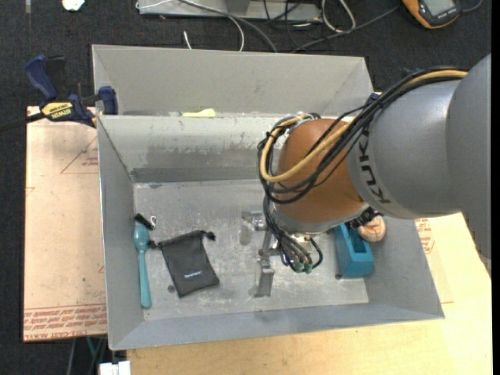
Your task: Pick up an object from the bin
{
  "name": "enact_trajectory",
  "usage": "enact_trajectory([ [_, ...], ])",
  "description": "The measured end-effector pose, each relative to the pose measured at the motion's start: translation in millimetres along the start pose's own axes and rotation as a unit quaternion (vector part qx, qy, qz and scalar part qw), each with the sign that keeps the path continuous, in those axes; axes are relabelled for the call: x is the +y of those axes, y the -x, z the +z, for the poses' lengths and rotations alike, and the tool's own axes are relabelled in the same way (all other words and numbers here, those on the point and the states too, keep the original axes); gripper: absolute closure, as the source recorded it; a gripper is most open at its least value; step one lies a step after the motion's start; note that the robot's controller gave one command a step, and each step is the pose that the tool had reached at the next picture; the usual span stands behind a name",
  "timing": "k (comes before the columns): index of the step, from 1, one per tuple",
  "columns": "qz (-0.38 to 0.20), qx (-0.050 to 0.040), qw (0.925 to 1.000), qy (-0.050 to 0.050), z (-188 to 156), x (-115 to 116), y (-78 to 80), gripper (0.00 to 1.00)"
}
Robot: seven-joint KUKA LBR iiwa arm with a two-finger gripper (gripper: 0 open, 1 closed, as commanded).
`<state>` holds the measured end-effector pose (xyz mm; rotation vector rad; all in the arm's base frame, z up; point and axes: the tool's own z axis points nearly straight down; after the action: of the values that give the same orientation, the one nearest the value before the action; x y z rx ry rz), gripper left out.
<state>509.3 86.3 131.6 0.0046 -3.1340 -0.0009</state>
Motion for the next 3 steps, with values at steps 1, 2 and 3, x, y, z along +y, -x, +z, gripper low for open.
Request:
enact_trajectory([
  [1,0.001,-0.0035,1.0000,0.000,-4.4,-0.3,1.6,0.00],
  [2,-0.016,-0.0033,0.9999,0.001,29.1,41.2,-11.7,0.00],
  [3,0.010,-0.0078,0.9999,0.001,51.9,76.6,5.8,0.00],
])
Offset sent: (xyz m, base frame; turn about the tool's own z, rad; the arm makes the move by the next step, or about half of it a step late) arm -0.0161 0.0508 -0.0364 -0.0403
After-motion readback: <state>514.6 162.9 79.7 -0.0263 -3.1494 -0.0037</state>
